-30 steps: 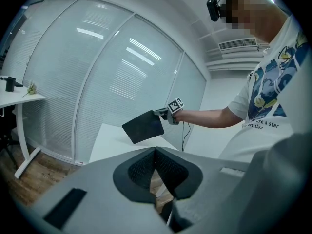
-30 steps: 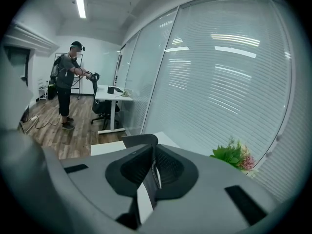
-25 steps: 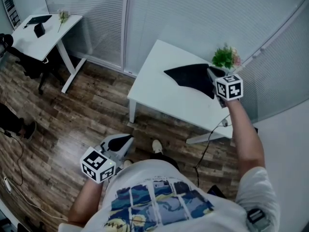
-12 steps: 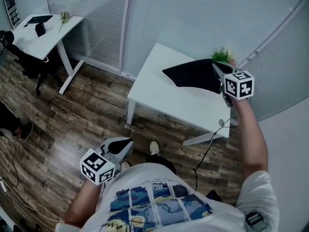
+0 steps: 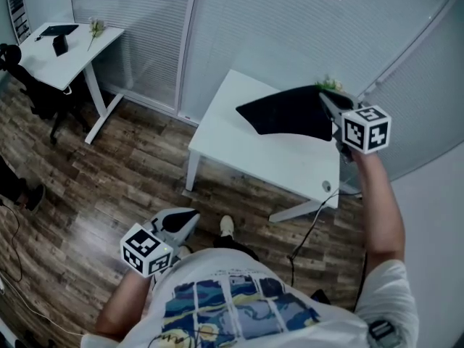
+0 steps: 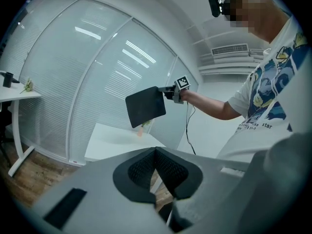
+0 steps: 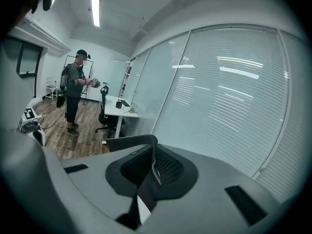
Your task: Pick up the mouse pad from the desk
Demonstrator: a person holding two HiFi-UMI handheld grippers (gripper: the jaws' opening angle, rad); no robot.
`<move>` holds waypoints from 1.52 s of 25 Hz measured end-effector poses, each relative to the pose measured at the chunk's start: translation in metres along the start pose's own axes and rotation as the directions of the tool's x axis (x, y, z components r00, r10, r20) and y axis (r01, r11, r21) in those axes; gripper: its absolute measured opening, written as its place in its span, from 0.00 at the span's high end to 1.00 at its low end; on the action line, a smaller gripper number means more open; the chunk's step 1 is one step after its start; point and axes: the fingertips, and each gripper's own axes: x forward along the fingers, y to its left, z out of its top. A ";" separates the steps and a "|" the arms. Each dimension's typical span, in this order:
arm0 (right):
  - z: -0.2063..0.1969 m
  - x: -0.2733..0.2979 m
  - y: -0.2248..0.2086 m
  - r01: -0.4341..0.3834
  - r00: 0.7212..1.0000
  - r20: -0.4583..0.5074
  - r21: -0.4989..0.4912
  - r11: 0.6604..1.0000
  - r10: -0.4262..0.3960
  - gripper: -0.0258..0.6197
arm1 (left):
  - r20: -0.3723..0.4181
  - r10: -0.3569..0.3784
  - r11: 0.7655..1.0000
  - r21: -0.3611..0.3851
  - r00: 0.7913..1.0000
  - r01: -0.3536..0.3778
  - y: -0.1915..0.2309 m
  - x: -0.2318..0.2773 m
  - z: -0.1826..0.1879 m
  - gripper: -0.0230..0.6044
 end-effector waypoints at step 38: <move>0.038 -0.033 0.043 -0.037 0.997 0.074 -0.034 0.999 0.039 0.92 | -0.002 -0.019 1.000 0.005 1.000 0.019 -0.003 -0.001 -0.003 0.96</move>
